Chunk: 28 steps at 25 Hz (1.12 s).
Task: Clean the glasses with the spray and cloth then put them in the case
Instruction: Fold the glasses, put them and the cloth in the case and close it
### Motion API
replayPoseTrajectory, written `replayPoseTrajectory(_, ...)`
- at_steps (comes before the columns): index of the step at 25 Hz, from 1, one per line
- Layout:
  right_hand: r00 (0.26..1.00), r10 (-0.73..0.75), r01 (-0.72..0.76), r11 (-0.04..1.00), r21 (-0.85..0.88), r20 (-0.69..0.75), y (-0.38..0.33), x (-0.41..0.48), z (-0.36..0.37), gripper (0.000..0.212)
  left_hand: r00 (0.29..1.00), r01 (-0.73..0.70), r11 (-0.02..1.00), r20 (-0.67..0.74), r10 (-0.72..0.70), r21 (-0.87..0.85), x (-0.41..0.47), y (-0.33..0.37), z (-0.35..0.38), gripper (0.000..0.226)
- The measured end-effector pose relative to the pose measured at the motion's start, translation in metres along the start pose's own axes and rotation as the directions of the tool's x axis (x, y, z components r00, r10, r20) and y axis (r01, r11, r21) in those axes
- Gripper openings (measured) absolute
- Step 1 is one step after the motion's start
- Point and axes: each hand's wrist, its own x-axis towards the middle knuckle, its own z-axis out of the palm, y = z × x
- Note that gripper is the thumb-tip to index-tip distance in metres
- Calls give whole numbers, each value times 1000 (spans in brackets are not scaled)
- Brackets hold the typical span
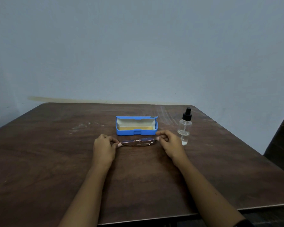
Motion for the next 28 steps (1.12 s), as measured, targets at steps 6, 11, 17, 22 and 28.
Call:
replayPoseTrajectory(6, 999, 15, -16, 1000, 19, 47, -1, 0, -1, 19, 1000, -10, 1000, 0, 10, 24, 1, -1, 1, 10)
replayPoseTrajectory(11, 998, 21, -24, 998, 54, 64, 0, 0, 0, 21, 1000, 5, 1000, -10, -5, 9, 2, -2, -1, 10)
replayPoseTrajectory(17, 997, 29, -39, 988, 149, 69, 2, 0, 1, 24, 1000, -16, 1000, -22, 15, -21, 0, 0, 0, 15)
replayPoseTrajectory(22, 1000, -22, 25, 965, 260, -13, 1, -1, 1, 26, 999, 50, 995, 23, -48, -86, 1, 2, -3, 16)
replayPoseTrajectory(28, 874, -446, 425, 894, -144, -191, -6, -5, 5, 14, 993, 116, 974, 2, -118, -193, 0, 5, -5, 22)
